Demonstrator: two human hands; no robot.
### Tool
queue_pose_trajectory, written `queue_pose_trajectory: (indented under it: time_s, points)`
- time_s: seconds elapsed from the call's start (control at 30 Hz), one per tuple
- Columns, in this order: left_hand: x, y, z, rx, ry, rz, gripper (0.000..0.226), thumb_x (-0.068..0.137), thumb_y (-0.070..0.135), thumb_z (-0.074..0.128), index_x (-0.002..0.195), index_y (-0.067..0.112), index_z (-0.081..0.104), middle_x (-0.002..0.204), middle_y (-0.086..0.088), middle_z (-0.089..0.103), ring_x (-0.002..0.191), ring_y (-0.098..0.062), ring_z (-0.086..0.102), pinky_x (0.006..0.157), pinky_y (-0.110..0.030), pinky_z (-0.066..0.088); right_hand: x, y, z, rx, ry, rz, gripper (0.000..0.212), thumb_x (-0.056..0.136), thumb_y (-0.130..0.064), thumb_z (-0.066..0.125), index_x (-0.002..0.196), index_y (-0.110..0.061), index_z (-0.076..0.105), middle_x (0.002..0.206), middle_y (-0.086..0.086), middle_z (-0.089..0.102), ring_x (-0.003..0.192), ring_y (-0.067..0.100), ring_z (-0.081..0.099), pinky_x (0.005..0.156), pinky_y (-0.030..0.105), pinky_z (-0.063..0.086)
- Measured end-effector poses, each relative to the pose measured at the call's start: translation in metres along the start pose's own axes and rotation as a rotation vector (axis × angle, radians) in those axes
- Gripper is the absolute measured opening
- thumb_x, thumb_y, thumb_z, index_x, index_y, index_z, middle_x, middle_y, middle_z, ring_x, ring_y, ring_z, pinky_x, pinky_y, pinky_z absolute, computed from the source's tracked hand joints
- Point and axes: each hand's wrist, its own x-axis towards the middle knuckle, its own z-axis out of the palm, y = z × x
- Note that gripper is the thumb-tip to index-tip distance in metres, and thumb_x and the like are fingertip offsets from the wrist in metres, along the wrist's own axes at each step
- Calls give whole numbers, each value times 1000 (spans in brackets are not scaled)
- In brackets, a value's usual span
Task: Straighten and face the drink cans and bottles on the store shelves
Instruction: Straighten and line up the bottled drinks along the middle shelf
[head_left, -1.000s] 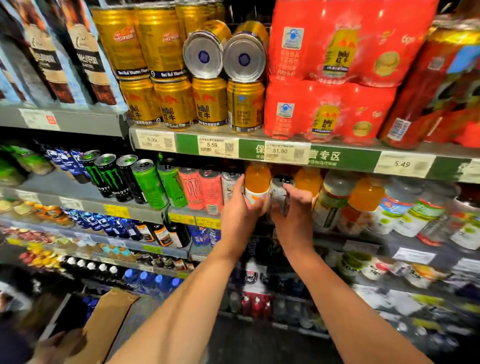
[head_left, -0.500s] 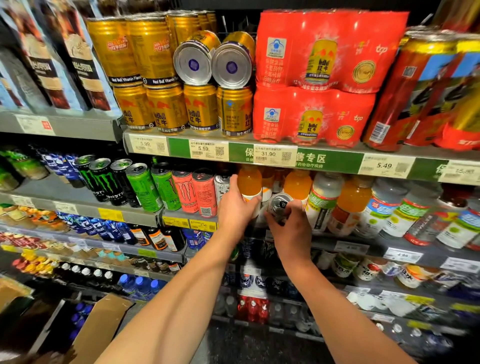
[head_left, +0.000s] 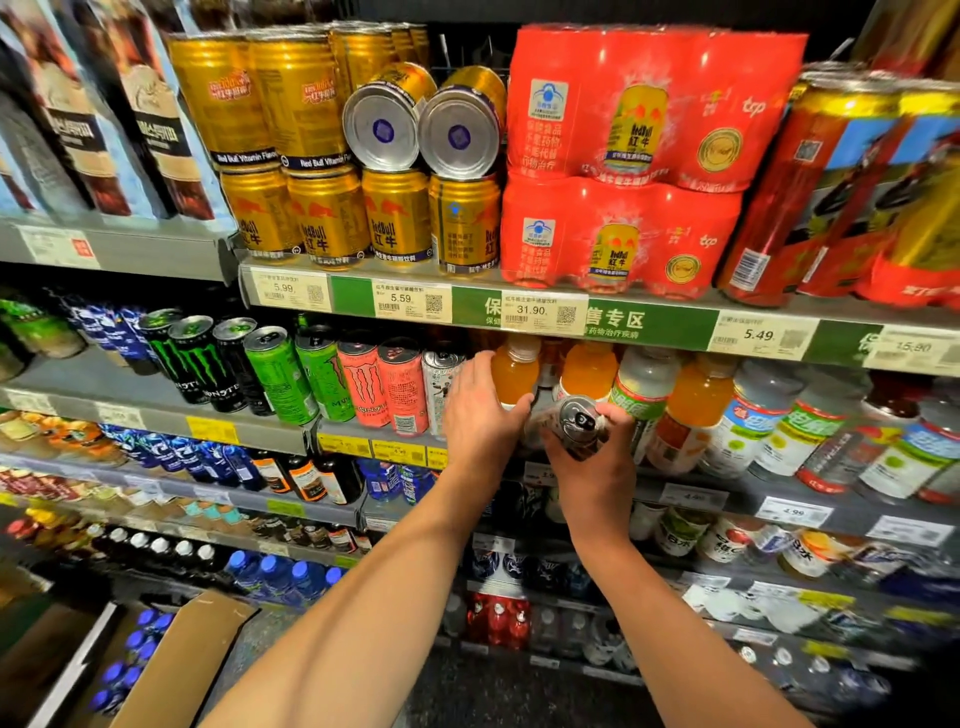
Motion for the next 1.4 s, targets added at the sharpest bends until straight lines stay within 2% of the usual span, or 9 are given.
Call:
queue_pose_trajectory:
  time_s: [0.2, 0.37, 0.43, 0.6, 0.73, 0.83, 0.97, 1.13, 1.4]
  points:
    - [0, -4, 0, -113, -44, -70, 92, 74, 34, 83, 146, 14, 30, 140, -8, 51, 129, -24, 49, 103, -40, 45, 1, 0, 0, 5, 1, 23, 66, 75, -30, 83, 127, -16, 43, 107, -23, 50, 99, -33, 44, 76, -9, 32]
    - [-10, -18, -1, -105, 10, 12, 81, 67, 36, 87, 136, 18, 50, 125, 0, 54, 117, -16, 52, 95, -31, 45, 4, 1, 3, -12, -31, 64, 64, 77, -34, 81, 130, -20, 49, 120, -4, 63, 100, -11, 51, 81, -6, 34]
    - [-18, -25, -3, -190, 62, 0, 76, 63, 38, 90, 130, 23, 56, 119, 8, 56, 111, -7, 52, 91, -19, 41, 5, 1, 6, -9, -41, 71, 63, 77, -33, 82, 130, -19, 50, 120, -2, 64, 100, -8, 53, 82, -5, 35]
    - [-33, -32, -25, -489, 196, -134, 67, 56, 49, 88, 113, 49, 54, 110, 28, 53, 107, 5, 55, 87, -17, 50, 8, 2, 13, -4, -63, 117, 65, 78, -34, 80, 133, -18, 51, 124, 0, 64, 106, 0, 57, 84, -4, 36]
    - [-34, -46, -46, -694, 177, -118, 63, 55, 40, 92, 110, 42, 62, 116, -8, 65, 108, -22, 66, 83, -36, 60, 12, -7, 24, -68, -58, 182, 75, 78, -39, 80, 143, -20, 46, 137, 2, 58, 121, 14, 56, 99, 25, 48]
    - [-36, -61, -59, -653, 154, -144, 63, 54, 50, 88, 109, 41, 58, 107, -1, 68, 96, -5, 68, 75, -28, 60, 17, -19, 37, -106, -103, 167, 70, 78, -41, 80, 138, -26, 49, 132, -1, 62, 118, 20, 60, 94, 38, 52]
    - [-30, -82, -71, -713, 93, -273, 82, 47, 57, 90, 119, 34, 58, 112, 1, 68, 99, -17, 70, 84, -47, 60, 27, -34, 54, -128, -162, 185, 66, 79, -38, 78, 137, -27, 48, 125, 1, 66, 112, 23, 62, 88, 39, 53]
    - [-20, -102, -84, -738, 41, -217, 90, 47, 63, 91, 122, 21, 61, 115, -3, 70, 104, -21, 69, 89, -42, 59, 36, -46, 74, -178, -167, 93, 27, 77, -34, 75, 97, -23, 60, 93, -1, 68, 89, 25, 65, 71, 40, 52]
    - [-11, -114, -101, -833, -97, -163, 75, 52, 37, 95, 118, 21, 63, 110, 0, 72, 100, -17, 70, 86, -39, 60, 44, -52, 94, -317, -234, 155, 45, 78, -42, 78, 112, -20, 58, 95, -4, 66, 92, 21, 63, 72, 30, 44]
